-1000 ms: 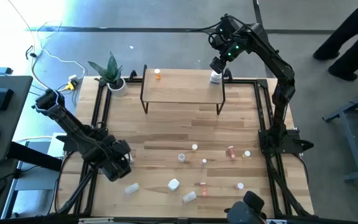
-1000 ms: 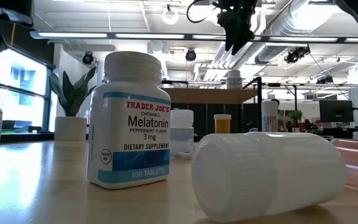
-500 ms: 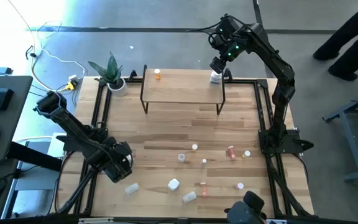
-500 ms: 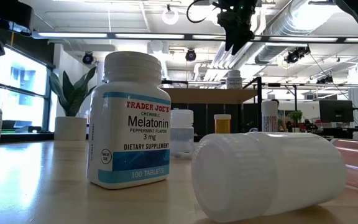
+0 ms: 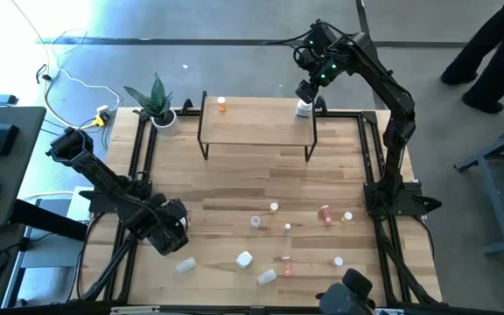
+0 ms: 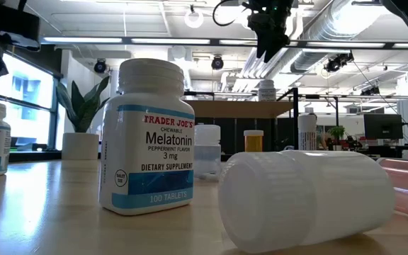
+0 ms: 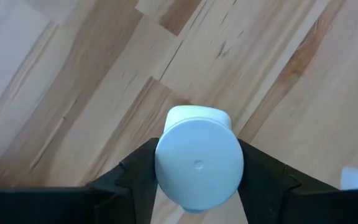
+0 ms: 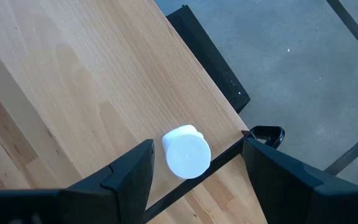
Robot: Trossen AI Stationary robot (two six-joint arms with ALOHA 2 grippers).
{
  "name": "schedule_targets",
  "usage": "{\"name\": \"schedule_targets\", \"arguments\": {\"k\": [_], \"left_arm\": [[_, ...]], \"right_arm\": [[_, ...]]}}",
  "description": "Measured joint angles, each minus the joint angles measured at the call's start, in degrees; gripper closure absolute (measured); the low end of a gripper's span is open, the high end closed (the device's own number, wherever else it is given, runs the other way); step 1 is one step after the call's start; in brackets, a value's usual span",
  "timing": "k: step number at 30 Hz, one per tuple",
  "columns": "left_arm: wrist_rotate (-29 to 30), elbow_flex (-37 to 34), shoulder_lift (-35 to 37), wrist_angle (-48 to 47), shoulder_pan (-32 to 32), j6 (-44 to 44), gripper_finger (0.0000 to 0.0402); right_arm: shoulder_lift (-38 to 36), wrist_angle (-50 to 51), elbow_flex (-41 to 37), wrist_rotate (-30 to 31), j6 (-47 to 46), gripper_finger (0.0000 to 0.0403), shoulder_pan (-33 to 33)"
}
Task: Pick and place medicine bottles onto shelf by color
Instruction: Put the left white supplement bottle on the shelf
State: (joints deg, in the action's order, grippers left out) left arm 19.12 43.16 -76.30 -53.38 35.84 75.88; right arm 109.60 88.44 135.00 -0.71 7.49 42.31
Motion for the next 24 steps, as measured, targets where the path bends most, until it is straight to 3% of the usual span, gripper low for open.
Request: {"name": "schedule_targets", "arguments": {"k": [13, 24], "left_arm": [[-1.2, -0.4, 5.9, 0.4, -3.4, -0.1, 0.0234], [1.7, -0.3, 15.4, 1.1, -14.3, -9.7, 0.0234]], "right_arm": [[0.0, 0.0, 0.0, 0.0, -0.2, 0.0165, 0.0], [-1.0, -0.6, 0.0, 0.0, 0.3, 0.0165, -3.3]]}}
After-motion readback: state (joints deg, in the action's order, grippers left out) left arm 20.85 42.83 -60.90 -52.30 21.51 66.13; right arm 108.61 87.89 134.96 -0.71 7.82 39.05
